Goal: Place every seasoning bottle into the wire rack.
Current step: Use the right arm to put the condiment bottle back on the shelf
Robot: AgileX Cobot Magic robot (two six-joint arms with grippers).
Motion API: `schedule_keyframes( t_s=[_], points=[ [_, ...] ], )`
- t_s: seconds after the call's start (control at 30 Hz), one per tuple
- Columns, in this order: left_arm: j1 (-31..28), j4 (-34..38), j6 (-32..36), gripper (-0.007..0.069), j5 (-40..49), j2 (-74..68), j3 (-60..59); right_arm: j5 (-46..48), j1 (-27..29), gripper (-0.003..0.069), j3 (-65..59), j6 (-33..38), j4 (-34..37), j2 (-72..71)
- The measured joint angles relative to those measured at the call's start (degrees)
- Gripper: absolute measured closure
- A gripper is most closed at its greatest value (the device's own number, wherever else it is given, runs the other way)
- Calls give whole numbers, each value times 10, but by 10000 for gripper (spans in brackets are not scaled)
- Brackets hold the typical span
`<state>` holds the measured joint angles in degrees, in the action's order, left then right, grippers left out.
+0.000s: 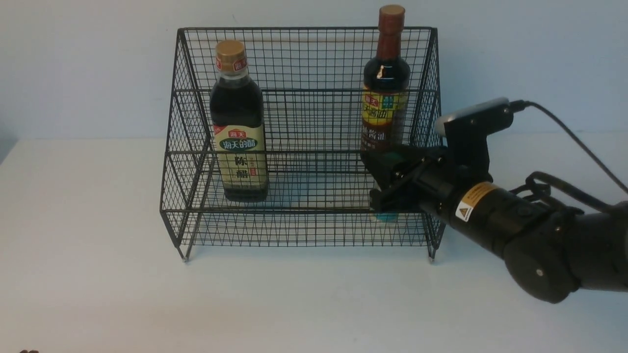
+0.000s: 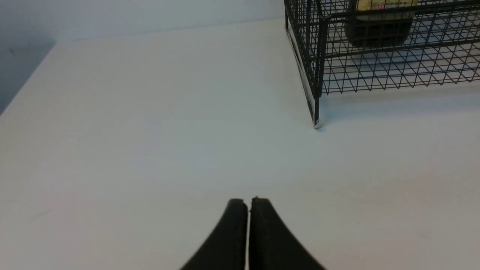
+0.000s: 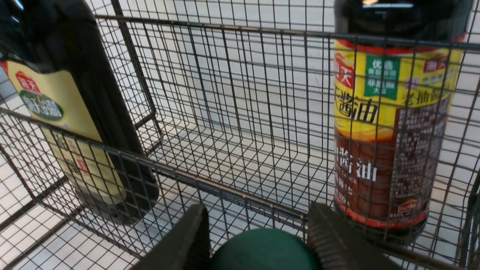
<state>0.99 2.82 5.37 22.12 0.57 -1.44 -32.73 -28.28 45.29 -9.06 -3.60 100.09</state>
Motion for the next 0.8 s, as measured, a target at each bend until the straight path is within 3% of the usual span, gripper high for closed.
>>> schedule_keyframes(
  t_s=[0.23, 0.47, 0.8],
  points=[
    [0, 0, 0, 629, 0, 0, 0, -6, 0, 342, 0, 0, 0, 5],
    [0, 0, 0, 629, 0, 0, 0, -1, -1, 253, 0, 0, -3, 5],
    [0, 0, 0, 629, 0, 0, 0, 45, -1, 236, 0, 0, -2, -39]
  ],
)
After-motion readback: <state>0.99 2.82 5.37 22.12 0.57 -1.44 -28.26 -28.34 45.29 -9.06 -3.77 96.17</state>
